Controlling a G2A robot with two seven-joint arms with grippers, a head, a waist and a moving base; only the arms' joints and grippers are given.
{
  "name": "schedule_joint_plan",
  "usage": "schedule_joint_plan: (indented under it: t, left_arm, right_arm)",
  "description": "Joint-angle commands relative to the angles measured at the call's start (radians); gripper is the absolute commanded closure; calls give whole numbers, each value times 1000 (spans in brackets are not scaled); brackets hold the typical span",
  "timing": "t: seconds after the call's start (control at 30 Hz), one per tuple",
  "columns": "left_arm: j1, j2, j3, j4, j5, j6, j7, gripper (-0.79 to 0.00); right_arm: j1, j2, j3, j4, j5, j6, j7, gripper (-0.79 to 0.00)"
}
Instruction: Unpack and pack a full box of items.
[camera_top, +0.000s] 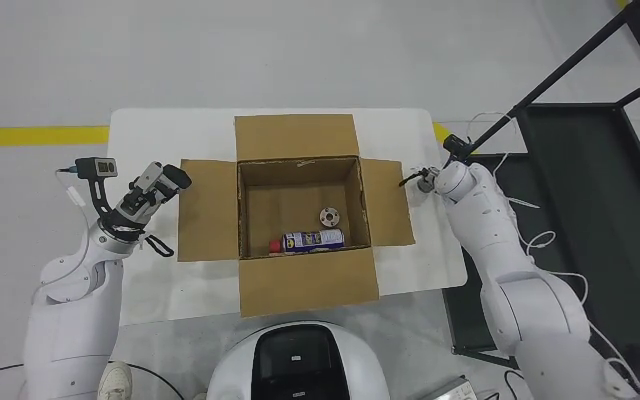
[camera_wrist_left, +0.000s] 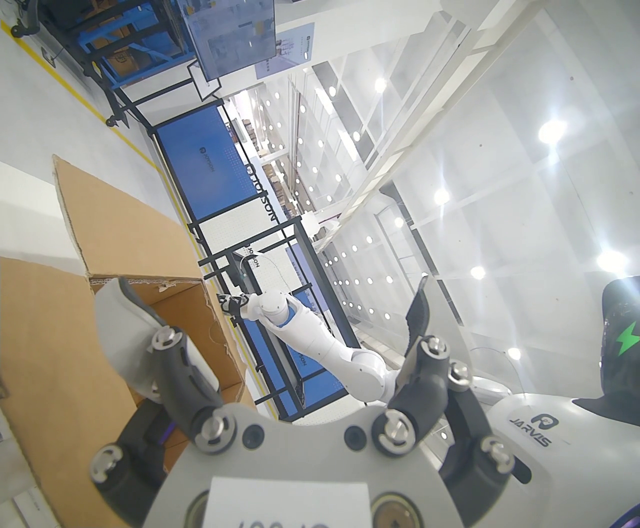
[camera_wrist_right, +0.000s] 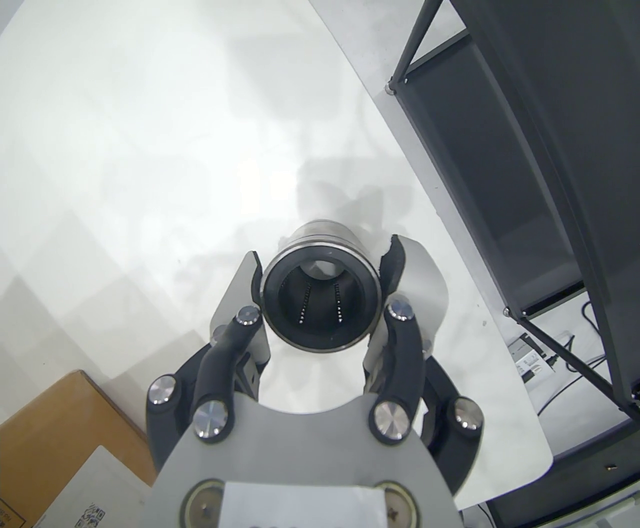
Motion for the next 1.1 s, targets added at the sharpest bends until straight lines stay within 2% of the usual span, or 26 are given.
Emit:
schedule_joint_plan:
  t: [0.0, 0.17, 0.3, 0.43, 0.57, 0.7, 0.8, 0.93, 1.07]
  left_arm:
    - [0, 0, 0, 0, 0, 0, 0, -785]
    - [0, 0, 0, 0, 0, 0, 0, -785]
    - [0, 0, 0, 0, 0, 0, 0, -785]
    - [0, 0, 0, 0, 0, 0, 0, -785]
    - [0, 0, 0, 0, 0, 0, 0, -785]
    - [0, 0, 0, 0, 0, 0, 0, -785]
    - [0, 0, 0, 0, 0, 0, 0, -785]
    - [0, 0, 0, 0, 0, 0, 0, -785]
    - [0, 0, 0, 0, 0, 0, 0, -785]
  right_arm:
    - [-7, 3, 8, -15, 5, -3, -15, -785]
    - [-53, 19, 45, -110, 13, 9, -43, -785]
    - [-125, 38, 97, -261, 15, 46, -61, -785]
    - [-241, 58, 171, -505, 18, 91, -69, -785]
    - [-391, 72, 242, -822, 30, 124, -46, -785]
    - [-538, 84, 263, -1111, -12, 75, 33, -785]
    - [-621, 91, 248, -1266, -75, 11, 97, -785]
    - [-694, 98, 205, -1408, -161, -72, 161, -785]
    - [-747, 105, 157, -1494, -239, -160, 220, -785]
